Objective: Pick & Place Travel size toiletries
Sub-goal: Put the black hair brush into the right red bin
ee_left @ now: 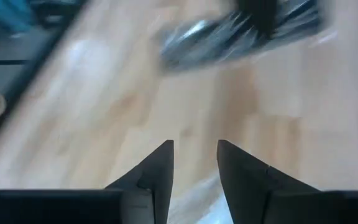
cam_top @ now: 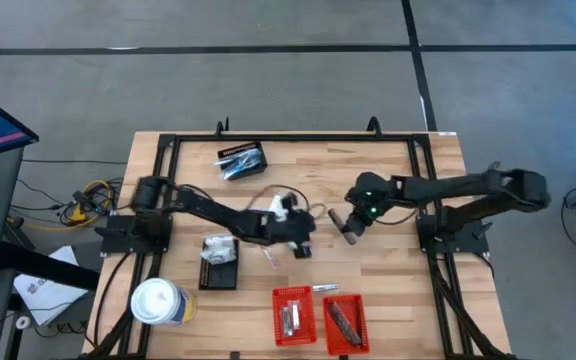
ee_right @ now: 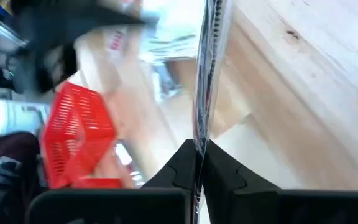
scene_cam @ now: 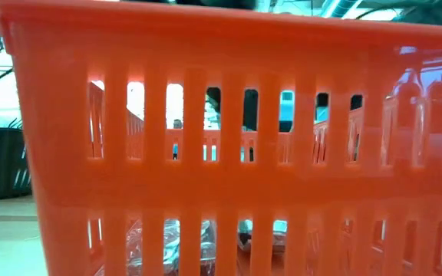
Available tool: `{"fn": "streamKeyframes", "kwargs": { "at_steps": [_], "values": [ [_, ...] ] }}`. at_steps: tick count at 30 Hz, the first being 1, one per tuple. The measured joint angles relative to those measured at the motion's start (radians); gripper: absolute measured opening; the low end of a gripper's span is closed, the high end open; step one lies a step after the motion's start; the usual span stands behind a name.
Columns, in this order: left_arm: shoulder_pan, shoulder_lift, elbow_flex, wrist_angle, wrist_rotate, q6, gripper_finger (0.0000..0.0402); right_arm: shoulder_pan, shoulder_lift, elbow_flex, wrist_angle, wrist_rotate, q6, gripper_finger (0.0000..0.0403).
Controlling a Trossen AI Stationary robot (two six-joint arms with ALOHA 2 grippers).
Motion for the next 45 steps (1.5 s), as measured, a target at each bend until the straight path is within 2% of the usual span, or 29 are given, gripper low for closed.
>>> {"fn": "streamKeyframes", "kwargs": {
  "at_steps": [4,9,14,18,23,27,30,34,40,45],
  "values": [
    [0.009,-0.154,-0.166,0.027,-0.069,-0.003,0.0117,0.122,-0.152,0.001,-0.054,0.100,0.156,0.0006],
    [0.039,-0.378,-0.328,0.071,-0.127,-0.020,0.0117,0.400,-0.236,0.070,-0.165,0.296,0.397,0.0003],
    [0.048,-0.579,-0.437,0.102,-0.151,-0.026,0.0117,0.701,-0.164,0.249,-0.340,0.554,0.648,0.0003],
    [0.037,-0.685,-0.489,0.100,-0.149,-0.030,0.0117,0.861,0.001,0.437,-0.483,0.663,0.825,0.0002],
    [0.014,-0.752,-0.515,0.113,-0.153,-0.030,0.0117,0.938,0.275,0.688,-0.643,0.634,0.951,0.0003],
    [-0.007,-0.761,-0.517,0.127,-0.153,-0.030,0.0117,0.944,0.466,0.862,-0.717,0.547,0.944,0.0004],
    [-0.026,-0.761,-0.517,0.129,-0.152,-0.030,0.0117,0.937,0.561,0.945,-0.761,0.513,0.935,0.0004],
    [-0.045,-0.761,-0.517,0.131,-0.151,-0.024,0.0117,0.928,0.620,0.977,-0.774,0.468,0.931,0.0006],
    [-0.046,-0.761,-0.516,0.135,-0.150,-0.012,0.0117,0.913,0.625,0.976,-0.804,0.431,0.907,0.0014],
    [-0.046,-0.761,-0.516,0.143,-0.150,-0.003,0.0117,0.907,0.617,0.977,-0.804,0.424,0.861,0.0047]
  ]
}}
